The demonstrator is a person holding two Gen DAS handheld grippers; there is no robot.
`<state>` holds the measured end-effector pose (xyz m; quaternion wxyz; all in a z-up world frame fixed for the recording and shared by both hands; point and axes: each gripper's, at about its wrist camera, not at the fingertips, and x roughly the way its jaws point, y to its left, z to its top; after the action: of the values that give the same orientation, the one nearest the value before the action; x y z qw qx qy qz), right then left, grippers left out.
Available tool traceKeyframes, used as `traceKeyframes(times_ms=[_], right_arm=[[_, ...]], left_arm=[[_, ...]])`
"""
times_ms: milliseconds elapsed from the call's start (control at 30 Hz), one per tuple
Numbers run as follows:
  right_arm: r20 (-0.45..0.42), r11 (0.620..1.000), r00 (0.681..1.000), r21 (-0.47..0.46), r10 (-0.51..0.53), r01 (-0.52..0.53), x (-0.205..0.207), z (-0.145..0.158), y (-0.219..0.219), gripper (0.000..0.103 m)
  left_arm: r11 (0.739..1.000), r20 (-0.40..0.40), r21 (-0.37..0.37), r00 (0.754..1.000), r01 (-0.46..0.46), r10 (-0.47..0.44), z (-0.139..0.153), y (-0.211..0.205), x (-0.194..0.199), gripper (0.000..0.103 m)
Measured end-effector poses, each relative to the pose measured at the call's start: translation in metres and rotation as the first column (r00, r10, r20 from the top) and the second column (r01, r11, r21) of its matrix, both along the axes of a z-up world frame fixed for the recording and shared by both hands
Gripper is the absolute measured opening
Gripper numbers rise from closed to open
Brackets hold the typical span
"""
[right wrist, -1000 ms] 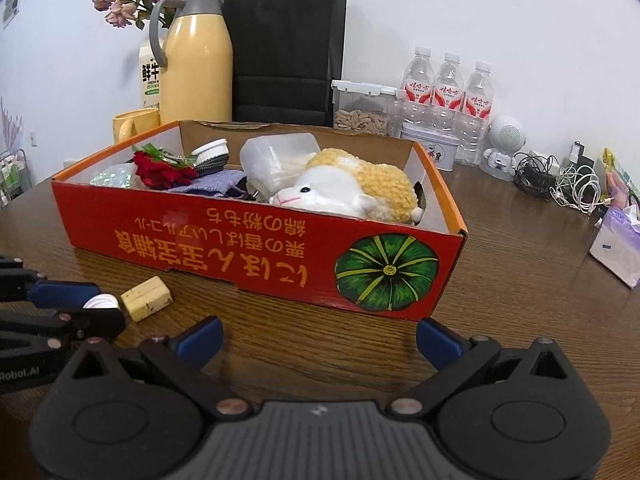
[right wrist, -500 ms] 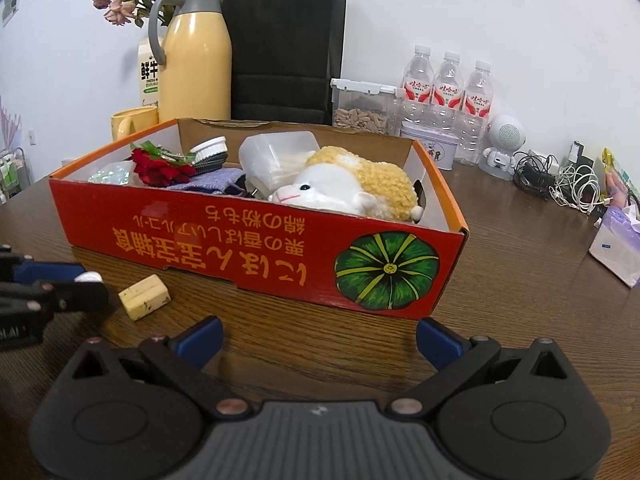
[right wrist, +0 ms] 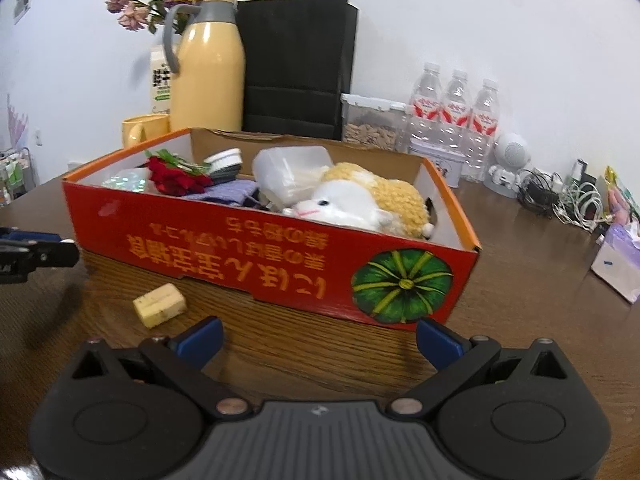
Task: Organize objects
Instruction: 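Grasp the last white cap with the left tool while the right tool grasps the yellow block, then carry the white cap and yellow block into the box and open both tools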
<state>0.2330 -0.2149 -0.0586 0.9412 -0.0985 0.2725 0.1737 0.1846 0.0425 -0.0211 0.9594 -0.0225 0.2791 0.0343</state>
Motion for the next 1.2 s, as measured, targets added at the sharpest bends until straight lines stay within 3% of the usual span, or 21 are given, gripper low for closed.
traceKeyframes(times_ms=[333,833,900,1200], right_arm=[[0.033,0.991,0.991,0.011,0.133,-0.133,-0.014,0.003,0.04,0.101],[-0.077,0.977,0.975,0.076,0.206,-0.201,-0.006,-0.002,0.07,0.048],[-0.085,0.975,0.973,0.08,0.215,-0.208,-0.006,-0.003,0.071,0.037],[-0.075,0.975,0.974,0.079,0.212,-0.207,-0.008,-0.002,0.072,0.034]], left_arm=[[0.999,0.034,-0.015,0.999,-0.029,0.029,0.003,0.019,-0.008,0.029],[0.998,0.047,-0.055,0.999,-0.013,0.015,0.003,0.026,-0.011,0.029],[0.998,0.047,-0.056,0.999,-0.012,0.015,0.003,0.026,-0.012,0.029],[0.998,0.042,-0.054,0.999,-0.013,0.015,0.002,0.025,-0.011,0.029]])
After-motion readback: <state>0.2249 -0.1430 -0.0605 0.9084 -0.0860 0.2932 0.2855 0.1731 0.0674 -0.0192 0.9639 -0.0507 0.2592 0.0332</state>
